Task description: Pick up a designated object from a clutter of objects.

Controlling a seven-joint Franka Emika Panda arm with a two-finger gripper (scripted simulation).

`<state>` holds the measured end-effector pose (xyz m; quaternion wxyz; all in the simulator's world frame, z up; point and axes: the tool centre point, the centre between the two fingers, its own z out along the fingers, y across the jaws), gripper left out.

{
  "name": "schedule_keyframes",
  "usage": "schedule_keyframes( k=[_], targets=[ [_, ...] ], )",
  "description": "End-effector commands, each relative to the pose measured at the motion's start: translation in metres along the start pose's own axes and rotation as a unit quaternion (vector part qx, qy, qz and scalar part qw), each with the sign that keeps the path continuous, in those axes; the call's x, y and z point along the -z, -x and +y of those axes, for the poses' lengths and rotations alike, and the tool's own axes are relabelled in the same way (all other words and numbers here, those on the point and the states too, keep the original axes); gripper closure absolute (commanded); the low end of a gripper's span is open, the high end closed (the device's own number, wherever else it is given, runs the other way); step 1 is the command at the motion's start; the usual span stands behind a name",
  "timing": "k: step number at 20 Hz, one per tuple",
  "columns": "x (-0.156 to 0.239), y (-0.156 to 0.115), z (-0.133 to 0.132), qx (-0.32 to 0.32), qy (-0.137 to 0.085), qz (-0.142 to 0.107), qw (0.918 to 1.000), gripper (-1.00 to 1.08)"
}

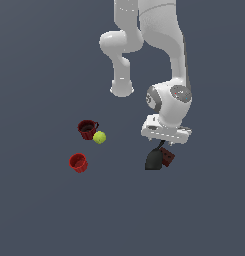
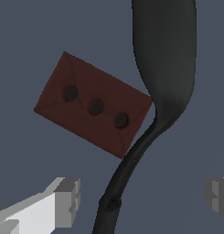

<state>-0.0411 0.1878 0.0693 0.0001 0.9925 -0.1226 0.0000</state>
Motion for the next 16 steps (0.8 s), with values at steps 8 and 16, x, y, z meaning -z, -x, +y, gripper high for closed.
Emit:
schedule_keyframes(
  k=[8,16],
  targets=[
    [-0.033,0.001,0.0,-0.001,0.0,0.0,1.0,-0.92],
    [-0.034,0.001,0.0,-0.001,0.0,0.0,1.0,1.08]
  ],
)
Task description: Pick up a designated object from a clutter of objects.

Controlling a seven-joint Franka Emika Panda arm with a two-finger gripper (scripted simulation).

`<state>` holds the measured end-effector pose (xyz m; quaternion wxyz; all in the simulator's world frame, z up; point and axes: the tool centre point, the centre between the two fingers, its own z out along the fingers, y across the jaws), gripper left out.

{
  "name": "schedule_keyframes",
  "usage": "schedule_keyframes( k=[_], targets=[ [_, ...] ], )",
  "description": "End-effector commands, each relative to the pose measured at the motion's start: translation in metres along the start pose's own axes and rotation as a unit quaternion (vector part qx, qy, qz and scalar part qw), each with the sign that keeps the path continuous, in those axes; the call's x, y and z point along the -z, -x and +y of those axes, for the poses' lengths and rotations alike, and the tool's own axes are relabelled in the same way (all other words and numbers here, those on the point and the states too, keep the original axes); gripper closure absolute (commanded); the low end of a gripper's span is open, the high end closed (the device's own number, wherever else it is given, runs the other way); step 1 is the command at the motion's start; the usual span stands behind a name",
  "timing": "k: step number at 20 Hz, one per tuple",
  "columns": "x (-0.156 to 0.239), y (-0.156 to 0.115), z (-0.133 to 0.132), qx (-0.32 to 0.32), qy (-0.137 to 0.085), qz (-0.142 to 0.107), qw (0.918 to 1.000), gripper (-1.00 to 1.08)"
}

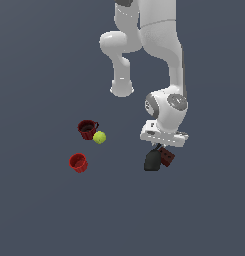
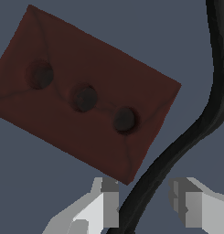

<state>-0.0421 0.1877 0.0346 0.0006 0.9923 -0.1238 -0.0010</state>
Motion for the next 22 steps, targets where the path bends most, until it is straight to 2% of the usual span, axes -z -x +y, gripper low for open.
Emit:
schedule_keyframes(
  k=[1,12,22],
  targets=[
    [0.001,0.0,-0.001,0.0,-0.001,0.001,1.0,1.08],
    [0.014,-0.008,0.005,0.0,0.0,0.0,1.0,1.08],
    [0.077,-0.041,0.028,0.0,-0.001,0.0,1.0,1.08]
  ],
)
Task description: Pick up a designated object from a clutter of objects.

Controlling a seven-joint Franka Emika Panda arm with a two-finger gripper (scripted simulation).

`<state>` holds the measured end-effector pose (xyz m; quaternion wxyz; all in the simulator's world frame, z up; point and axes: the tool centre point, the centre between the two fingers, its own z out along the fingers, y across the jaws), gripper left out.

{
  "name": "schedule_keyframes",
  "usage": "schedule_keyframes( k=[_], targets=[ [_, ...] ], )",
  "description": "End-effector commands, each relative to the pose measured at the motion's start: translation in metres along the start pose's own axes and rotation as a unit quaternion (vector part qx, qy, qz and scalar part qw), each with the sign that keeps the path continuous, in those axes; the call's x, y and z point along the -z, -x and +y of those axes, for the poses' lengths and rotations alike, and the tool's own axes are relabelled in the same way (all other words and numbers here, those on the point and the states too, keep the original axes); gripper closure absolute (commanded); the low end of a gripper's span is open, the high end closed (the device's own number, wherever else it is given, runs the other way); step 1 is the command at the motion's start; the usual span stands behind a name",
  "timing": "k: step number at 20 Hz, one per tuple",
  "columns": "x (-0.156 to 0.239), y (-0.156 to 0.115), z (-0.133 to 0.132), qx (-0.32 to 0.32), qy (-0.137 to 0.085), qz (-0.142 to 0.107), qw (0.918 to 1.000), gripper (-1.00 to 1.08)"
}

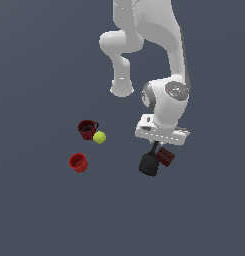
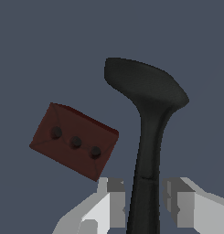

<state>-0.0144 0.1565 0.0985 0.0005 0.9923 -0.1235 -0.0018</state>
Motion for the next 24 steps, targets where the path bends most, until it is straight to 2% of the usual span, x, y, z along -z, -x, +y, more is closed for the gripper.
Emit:
schedule_keyframes(
  k=[1,17,24],
  targets=[
    [0.022,-0.012,0.008,0.0,-0.001,0.001,1.0,1.08],
    [0.175,-0.096,0.061,0.0,-0.002,0.001,1.0,1.08],
    [0.229,-0.127,0.079,0.0,-0.001,0.001,1.0,1.08]
  ],
)
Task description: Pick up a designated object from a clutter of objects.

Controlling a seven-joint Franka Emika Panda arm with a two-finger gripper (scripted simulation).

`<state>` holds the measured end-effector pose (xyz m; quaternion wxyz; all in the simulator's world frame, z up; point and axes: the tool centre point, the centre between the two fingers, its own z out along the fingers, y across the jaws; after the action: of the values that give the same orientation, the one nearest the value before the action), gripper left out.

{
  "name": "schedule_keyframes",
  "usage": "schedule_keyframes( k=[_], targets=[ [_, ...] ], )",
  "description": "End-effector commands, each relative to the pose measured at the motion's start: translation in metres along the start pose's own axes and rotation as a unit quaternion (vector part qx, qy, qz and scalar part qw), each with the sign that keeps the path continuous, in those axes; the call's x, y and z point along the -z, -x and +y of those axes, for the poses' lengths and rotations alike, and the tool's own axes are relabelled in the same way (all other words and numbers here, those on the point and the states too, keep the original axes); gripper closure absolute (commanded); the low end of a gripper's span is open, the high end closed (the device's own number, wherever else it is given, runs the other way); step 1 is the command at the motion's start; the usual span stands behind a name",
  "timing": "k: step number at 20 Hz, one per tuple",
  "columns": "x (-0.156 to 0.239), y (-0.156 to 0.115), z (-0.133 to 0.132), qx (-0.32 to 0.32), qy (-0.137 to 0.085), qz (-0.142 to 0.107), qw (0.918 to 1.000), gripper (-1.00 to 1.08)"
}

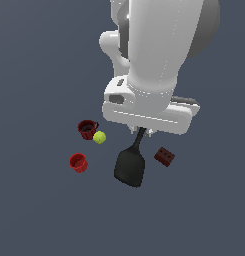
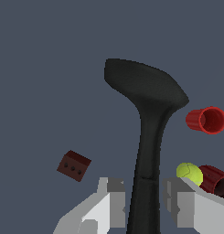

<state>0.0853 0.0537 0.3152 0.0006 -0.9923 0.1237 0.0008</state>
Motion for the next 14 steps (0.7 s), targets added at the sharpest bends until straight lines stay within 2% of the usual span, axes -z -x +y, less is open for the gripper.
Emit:
schedule_keyframes(
  k=[1,14],
  targets=[
    [0.019,-0.01,0.006,0.0,0.0,0.0,1.0,1.08],
    [0.073,-0.045,0.023,0.0,0.0,0.001,1.0,1.08]
  ],
)
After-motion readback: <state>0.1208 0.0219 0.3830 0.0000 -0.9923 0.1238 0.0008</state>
